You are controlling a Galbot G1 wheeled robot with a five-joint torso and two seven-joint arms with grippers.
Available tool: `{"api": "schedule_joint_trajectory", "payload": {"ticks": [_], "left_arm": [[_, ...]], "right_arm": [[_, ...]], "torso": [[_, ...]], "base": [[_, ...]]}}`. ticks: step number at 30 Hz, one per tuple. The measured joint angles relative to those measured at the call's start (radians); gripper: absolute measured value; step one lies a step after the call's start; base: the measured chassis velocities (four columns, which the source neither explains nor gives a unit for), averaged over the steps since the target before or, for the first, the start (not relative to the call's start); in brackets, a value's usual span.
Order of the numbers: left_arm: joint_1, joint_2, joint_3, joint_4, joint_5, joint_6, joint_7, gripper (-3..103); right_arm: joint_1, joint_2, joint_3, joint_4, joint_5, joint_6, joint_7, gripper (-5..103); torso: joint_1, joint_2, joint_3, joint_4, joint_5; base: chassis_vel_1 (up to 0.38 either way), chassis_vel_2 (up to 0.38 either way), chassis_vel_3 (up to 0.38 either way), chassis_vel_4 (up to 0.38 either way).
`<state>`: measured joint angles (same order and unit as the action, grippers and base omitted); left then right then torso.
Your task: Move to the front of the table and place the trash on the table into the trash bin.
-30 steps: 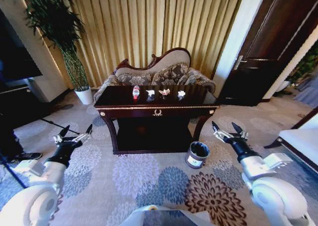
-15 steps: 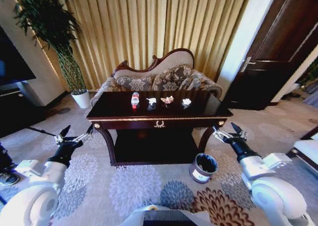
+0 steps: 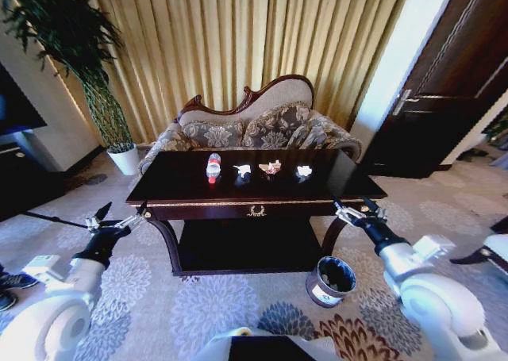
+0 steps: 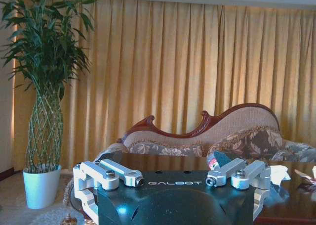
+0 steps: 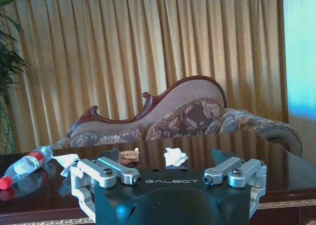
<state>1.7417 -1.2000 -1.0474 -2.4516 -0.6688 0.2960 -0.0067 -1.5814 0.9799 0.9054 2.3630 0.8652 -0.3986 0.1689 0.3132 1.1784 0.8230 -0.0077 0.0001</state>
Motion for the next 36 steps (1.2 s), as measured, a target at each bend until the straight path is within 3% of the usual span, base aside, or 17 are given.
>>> {"api": "schedule_joint_trajectory", "payload": {"ticks": [4, 7, 13, 21, 36], "left_arm": [[0.011, -0.004, 0.000, -0.011, 0.000, -0.004, -0.003, 100], [0.036, -0.005, -0.005, -0.044, -0.013, -0.001, -0.031, 100], [0.075, -0.004, -0.017, -0.049, -0.019, 0.001, -0.048, 100], [0.088, -0.009, -0.037, -0.049, -0.019, 0.014, -0.068, 100], [0.083, -0.023, -0.035, -0.049, -0.019, 0.020, -0.072, 100]], "right_arm": [[0.118, -0.056, -0.043, -0.072, 0.033, -0.048, 0.037, 100], [0.303, -0.136, -0.146, -0.214, 0.058, -0.094, 0.047, 100], [0.474, -0.161, -0.283, -0.331, 0.064, -0.117, 0.048, 100], [0.756, -0.093, -0.540, -0.555, 0.011, -0.119, 0.048, 100], [1.040, 0.011, -0.755, -0.817, -0.048, -0.137, 0.077, 100]], "torso": [[0.000, 0.000, 0.000, 0.0003, -0.0002], [0.001, -0.001, 0.001, 0.0004, 0.0001], [0.001, -0.001, 0.001, 0.0002, 0.0000], [0.001, -0.001, 0.001, 0.0004, -0.0002], [0.001, -0.001, 0.001, 0.0002, -0.0002]], "base": [[0.000, 0.000, 0.000, 0.000], [0.000, 0.000, 0.000, 0.000], [0.000, 0.000, 0.000, 0.000], [0.000, 0.000, 0.000, 0.000], [0.000, 0.000, 0.000, 0.000]]}}
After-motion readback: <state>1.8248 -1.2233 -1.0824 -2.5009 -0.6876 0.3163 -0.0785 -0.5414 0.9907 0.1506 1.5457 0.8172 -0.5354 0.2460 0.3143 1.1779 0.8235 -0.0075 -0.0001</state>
